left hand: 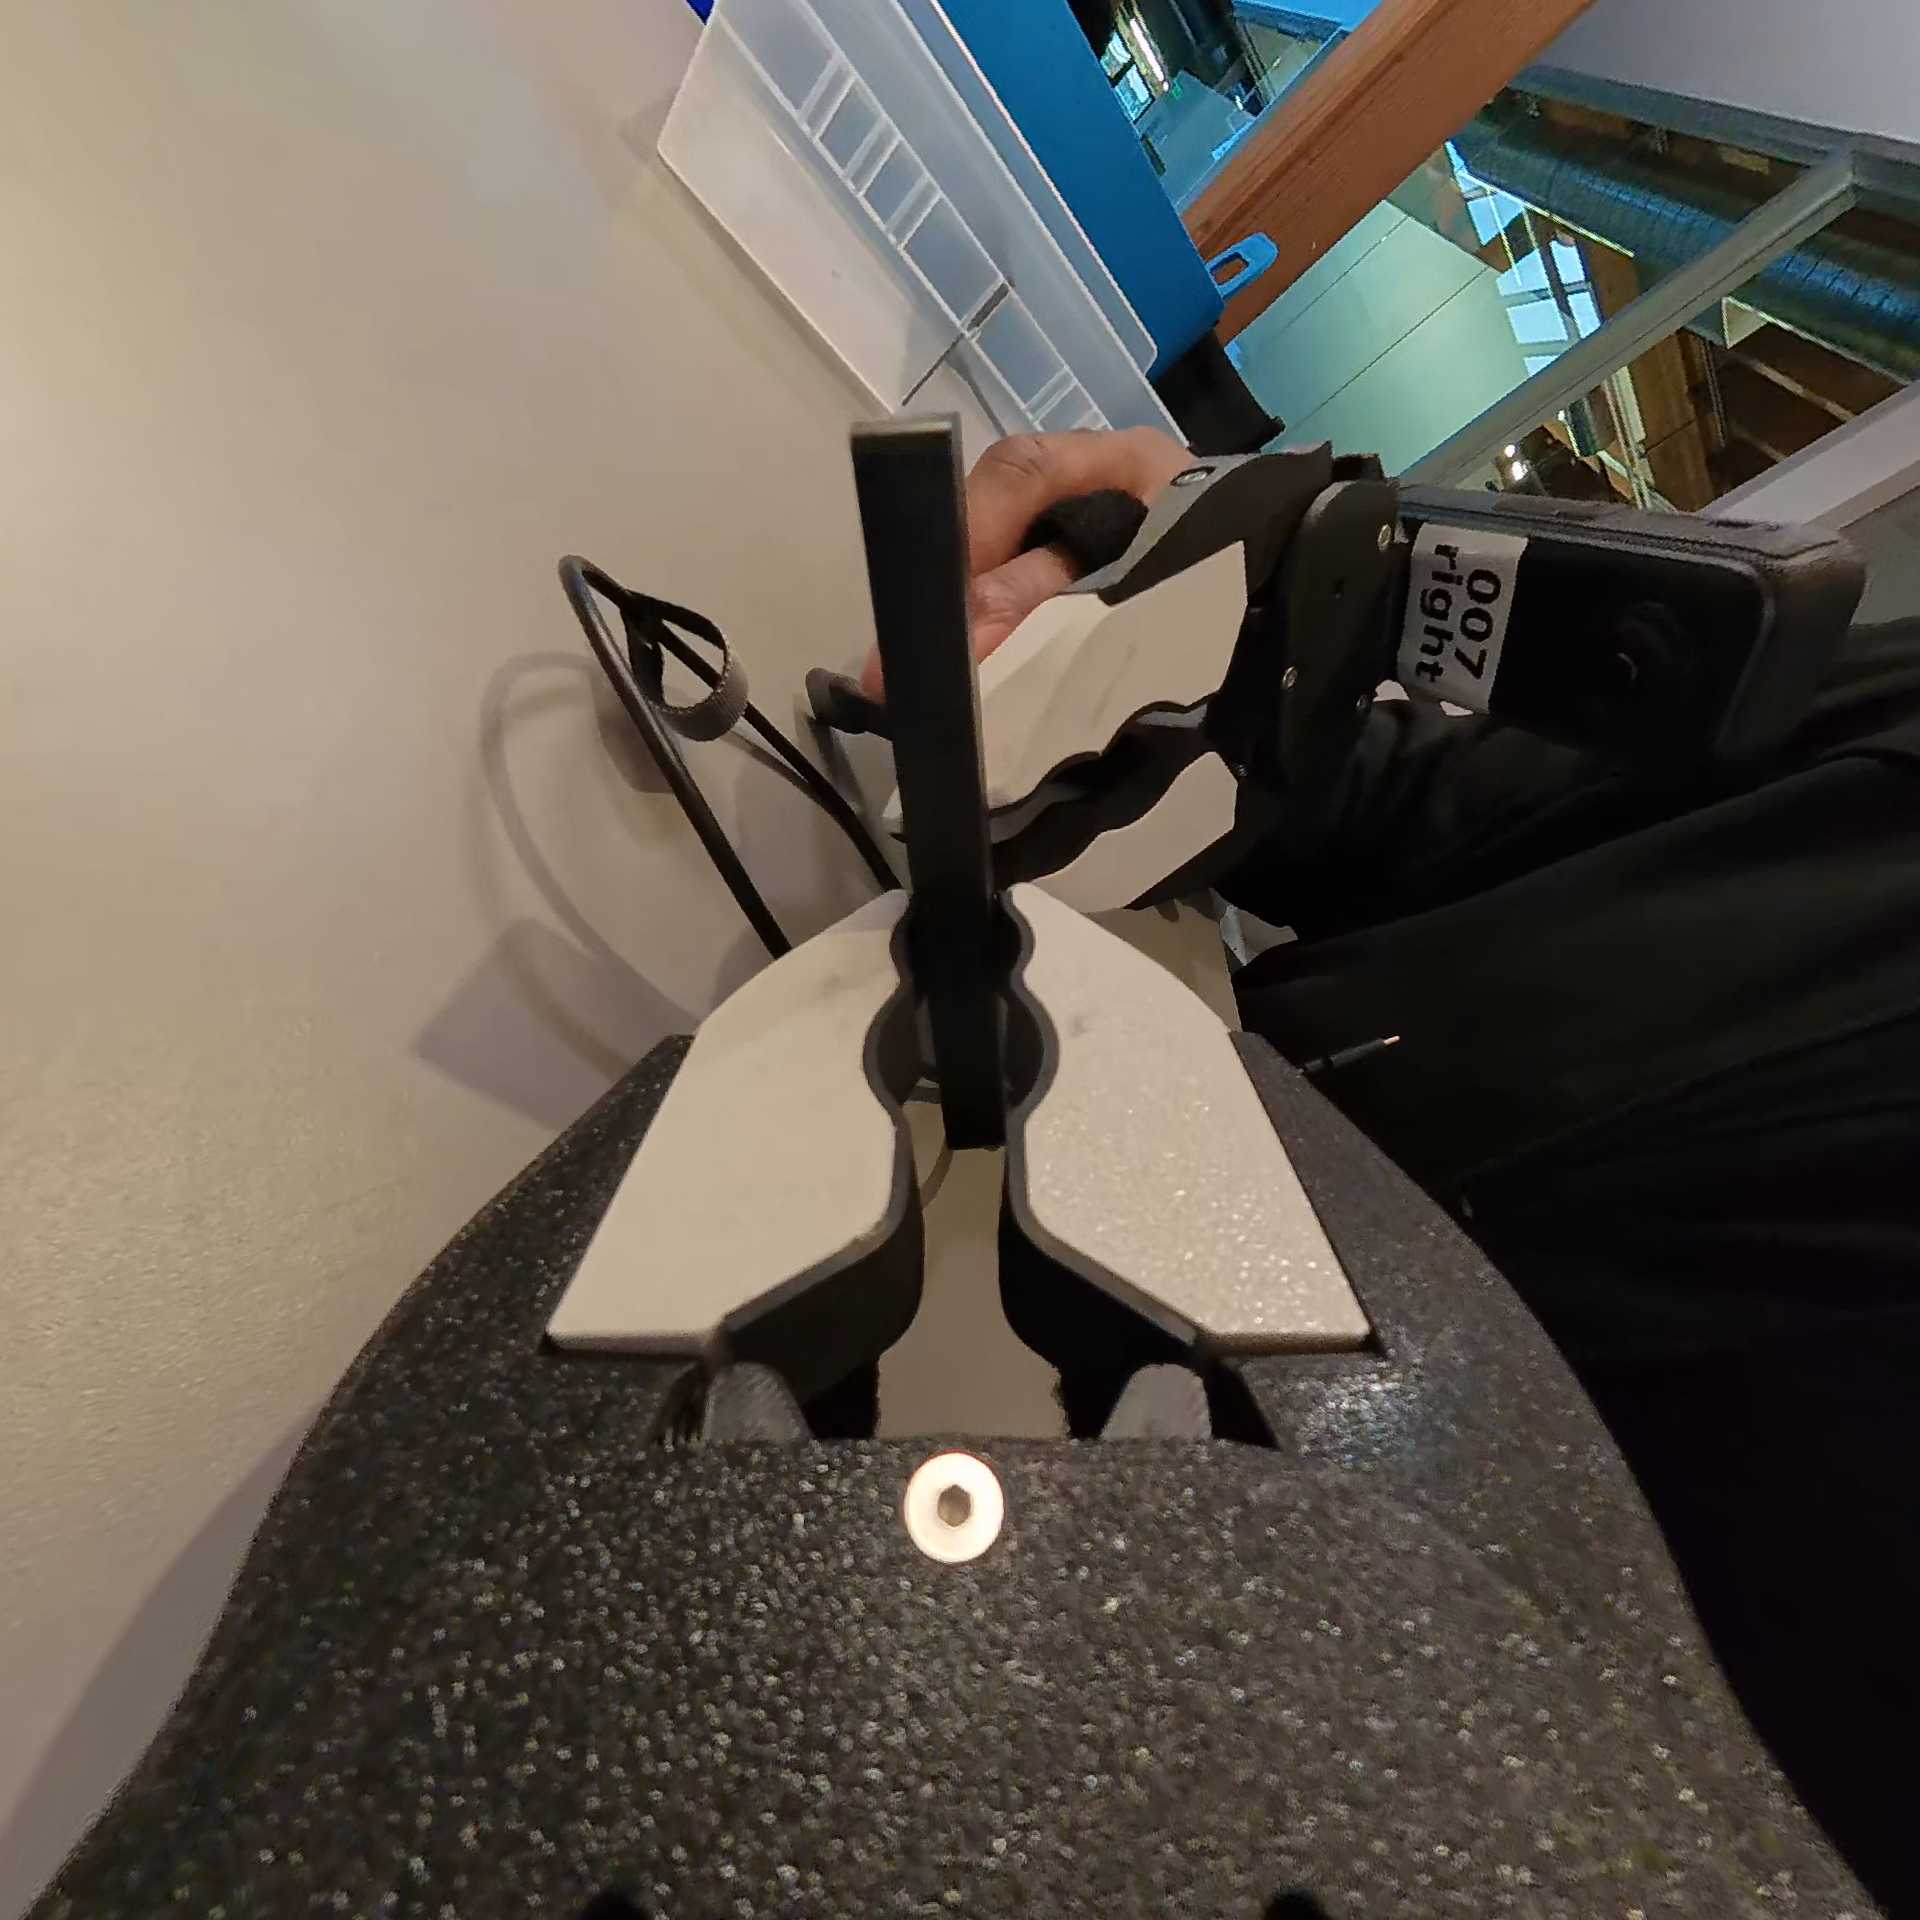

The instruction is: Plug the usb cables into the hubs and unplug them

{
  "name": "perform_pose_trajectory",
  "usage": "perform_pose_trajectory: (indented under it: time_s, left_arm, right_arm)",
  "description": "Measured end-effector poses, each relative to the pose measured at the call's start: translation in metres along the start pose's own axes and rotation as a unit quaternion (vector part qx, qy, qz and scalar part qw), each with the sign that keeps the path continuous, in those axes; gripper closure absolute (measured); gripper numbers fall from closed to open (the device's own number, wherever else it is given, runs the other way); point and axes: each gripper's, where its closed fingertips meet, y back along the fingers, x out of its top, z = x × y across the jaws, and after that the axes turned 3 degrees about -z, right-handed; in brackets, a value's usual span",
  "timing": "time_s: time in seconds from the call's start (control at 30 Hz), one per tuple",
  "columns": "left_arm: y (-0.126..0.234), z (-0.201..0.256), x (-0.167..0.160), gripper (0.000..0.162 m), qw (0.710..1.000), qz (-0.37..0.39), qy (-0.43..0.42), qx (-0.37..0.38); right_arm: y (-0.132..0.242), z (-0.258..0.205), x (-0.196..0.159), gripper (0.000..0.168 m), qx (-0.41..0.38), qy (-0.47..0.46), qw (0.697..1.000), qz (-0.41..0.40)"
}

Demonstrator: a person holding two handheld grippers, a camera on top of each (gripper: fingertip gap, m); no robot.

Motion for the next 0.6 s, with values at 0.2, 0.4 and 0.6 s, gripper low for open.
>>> perform_pose_trajectory:
  time_s: [0.2, 0.4, 0.6]
  left_arm:
    - [0.001, 0.001, 0.003, 0.151, 1.0, 0.009, 0.001, 0.005]
    - [0.074, -0.013, 0.031, 0.151, 0.992, 0.117, 0.007, 0.045]
    - [0.061, -0.029, 0.02, 0.151, 0.994, 0.092, 0.02, 0.064]
  right_arm:
    - [0.006, 0.005, -0.005, 0.154, 0.004, -0.003, 1.0, 0.002]
    - [0.029, 0.058, -0.038, 0.154, -0.076, -0.07, 0.995, -0.01]
    - [0.022, 0.05, -0.047, 0.154, -0.064, -0.07, 0.995, -0.039]
